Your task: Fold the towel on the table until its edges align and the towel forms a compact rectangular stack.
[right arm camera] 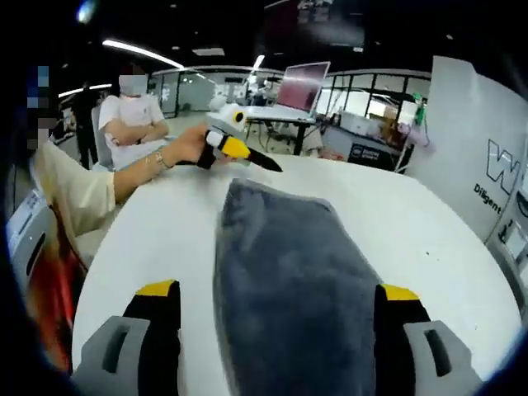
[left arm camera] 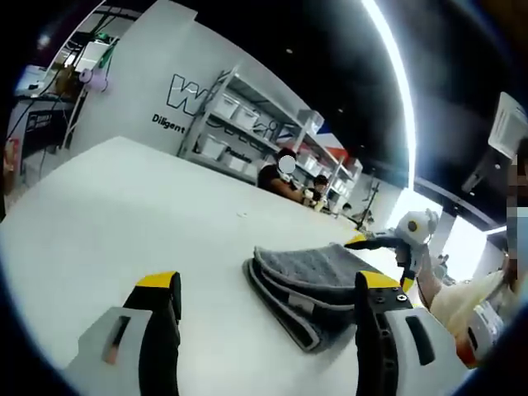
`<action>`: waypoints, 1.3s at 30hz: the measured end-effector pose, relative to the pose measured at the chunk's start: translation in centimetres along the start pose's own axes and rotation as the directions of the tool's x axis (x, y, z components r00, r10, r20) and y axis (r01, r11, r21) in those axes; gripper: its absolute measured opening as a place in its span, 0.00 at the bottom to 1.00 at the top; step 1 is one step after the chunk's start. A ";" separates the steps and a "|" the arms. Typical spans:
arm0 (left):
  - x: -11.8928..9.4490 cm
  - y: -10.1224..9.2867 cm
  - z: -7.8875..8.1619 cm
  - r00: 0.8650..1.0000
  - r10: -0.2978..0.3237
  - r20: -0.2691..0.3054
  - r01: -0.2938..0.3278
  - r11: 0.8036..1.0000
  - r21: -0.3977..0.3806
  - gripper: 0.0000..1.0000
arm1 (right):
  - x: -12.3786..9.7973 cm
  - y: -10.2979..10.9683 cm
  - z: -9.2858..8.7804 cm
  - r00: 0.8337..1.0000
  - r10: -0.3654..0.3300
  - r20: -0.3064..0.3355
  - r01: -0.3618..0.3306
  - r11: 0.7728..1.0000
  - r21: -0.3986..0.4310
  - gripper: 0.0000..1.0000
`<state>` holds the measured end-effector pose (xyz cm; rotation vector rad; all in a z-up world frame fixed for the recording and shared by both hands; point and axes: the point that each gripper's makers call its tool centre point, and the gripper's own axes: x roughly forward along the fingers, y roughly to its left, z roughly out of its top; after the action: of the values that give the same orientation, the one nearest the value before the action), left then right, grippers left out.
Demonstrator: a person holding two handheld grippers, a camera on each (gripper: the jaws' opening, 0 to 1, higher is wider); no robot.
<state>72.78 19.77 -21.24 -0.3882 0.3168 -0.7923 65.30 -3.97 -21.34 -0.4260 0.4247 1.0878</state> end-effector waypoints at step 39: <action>-1.2 -7.8 -0.2 0.996 -0.092 0.016 0.087 0.973 0.213 0.34 | -14.3 -4.0 -10.3 0.950 -0.275 0.150 0.237 0.944 0.228 0.99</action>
<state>67.03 15.68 -17.73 -0.2131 0.1888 -0.8994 62.01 -21.71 -21.98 -0.1885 0.3079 0.8094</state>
